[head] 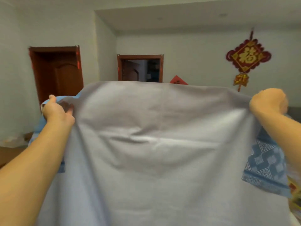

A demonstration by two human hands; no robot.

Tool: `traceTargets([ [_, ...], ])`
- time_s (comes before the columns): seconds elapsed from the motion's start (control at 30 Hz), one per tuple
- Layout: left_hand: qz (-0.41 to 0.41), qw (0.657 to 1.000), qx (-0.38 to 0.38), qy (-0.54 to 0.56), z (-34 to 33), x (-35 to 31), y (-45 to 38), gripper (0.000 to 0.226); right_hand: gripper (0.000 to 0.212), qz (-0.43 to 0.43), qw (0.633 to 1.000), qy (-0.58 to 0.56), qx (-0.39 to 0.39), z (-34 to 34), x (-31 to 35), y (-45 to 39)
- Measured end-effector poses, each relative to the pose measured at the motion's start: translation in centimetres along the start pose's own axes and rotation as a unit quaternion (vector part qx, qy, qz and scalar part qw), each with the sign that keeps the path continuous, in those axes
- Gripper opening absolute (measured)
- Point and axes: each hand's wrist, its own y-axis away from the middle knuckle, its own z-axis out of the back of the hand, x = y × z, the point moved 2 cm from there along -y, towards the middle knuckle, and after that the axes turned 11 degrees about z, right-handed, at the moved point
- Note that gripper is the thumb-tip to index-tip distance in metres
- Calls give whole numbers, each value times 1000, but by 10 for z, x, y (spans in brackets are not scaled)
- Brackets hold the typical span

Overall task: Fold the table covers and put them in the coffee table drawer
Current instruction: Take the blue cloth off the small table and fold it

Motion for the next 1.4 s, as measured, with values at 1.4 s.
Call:
traceTargets([
  [1.4, 147, 975, 28, -164, -135, 498, -276, 41, 40, -95, 991, 97, 6, -426, -146, -240],
])
